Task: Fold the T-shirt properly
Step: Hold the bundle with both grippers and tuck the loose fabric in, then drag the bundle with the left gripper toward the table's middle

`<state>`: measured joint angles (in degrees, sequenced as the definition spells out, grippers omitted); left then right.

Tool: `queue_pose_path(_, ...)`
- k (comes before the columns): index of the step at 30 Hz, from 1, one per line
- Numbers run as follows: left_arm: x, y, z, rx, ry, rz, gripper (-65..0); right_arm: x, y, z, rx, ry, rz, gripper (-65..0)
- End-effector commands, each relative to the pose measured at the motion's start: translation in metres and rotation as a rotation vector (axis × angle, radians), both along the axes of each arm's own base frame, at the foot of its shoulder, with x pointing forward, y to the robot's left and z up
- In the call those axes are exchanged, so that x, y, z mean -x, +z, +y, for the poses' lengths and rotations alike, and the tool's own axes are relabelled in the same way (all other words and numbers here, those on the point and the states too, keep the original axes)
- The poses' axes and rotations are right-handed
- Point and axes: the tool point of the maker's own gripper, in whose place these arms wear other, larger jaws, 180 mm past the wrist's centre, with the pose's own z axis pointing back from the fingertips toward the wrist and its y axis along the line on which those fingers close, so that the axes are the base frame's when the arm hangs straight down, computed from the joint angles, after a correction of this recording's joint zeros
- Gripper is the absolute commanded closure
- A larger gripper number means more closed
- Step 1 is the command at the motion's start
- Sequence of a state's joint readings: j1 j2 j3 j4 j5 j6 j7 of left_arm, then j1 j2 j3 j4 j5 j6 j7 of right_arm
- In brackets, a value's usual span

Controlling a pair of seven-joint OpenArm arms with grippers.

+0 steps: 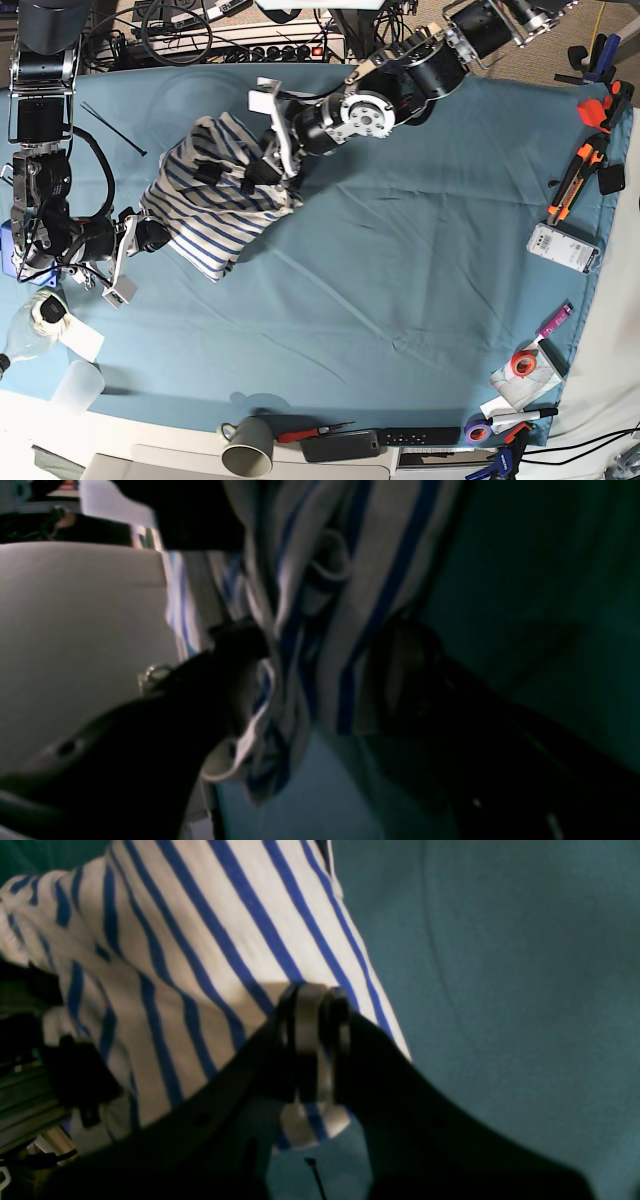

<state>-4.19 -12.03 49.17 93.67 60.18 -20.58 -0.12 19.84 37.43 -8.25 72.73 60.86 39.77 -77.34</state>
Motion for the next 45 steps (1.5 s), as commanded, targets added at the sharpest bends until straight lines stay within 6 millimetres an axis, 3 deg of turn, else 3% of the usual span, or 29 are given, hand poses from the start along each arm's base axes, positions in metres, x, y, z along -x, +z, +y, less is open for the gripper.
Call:
queue_pose_path(1,-0.004,0.016,-0.009,0.051,-0.010,-0.023,-35.8,-0.012,0.018,-0.004,-0.004,-0.004,-0.057,-4.0)
queue_pose_path(5,-0.003,0.013,-0.008,0.026,-0.018,-0.011,-26.3,-0.012,0.018,-0.005,-0.004,-0.004,-0.057,-4.0)
queue_pose_path(9,-0.001,0.012,-0.009,0.034,-0.022,0.018,-1.6,-0.012,0.018,-0.004,-0.005,-0.004,-0.058,-4.0)
queue_pose_path(10,0.000,0.013,-0.010,0.047,-0.021,0.036,0.0,-0.012,0.018,-0.005,-0.004,-0.004,-0.058,-4.0)
queue_pose_path(13,-0.008,0.011,-0.006,0.049,0.048,0.064,0.0,-0.014,0.021,-0.005,-0.001,-0.004,-0.065,-4.0)
queue_pose_path(17,-0.038,0.022,0.006,0.070,0.209,-0.006,0.0,-0.026,0.037,-0.009,-0.009,-0.024,-0.112,-4.0)
queue_pose_path(23,-0.051,0.034,0.005,0.100,0.211,-0.008,0.0,-0.044,0.074,-0.035,-0.052,-0.129,-0.227,-4.0)
queue_pose_path(28,-0.063,0.032,0.006,0.083,0.215,-0.018,0.0,-0.047,0.092,-0.056,-0.070,-0.199,-0.280,-4.0)
queue_pose_path(35,-0.107,-0.006,0.024,-0.021,0.294,-0.031,0.0,-0.042,0.087,-0.059,-0.057,-0.201,-0.251,-4.0)
queue_pose_path(41,-0.144,0.026,0.034,0.054,0.409,-0.154,0.0,-0.037,0.079,-0.059,-0.054,-0.201,-0.232,-4.0)
queue_pose_path(45,-0.153,0.036,0.032,0.060,0.423,-0.178,0.0,-0.034,0.076,-0.059,-0.052,-0.201,-0.220,-4.0)
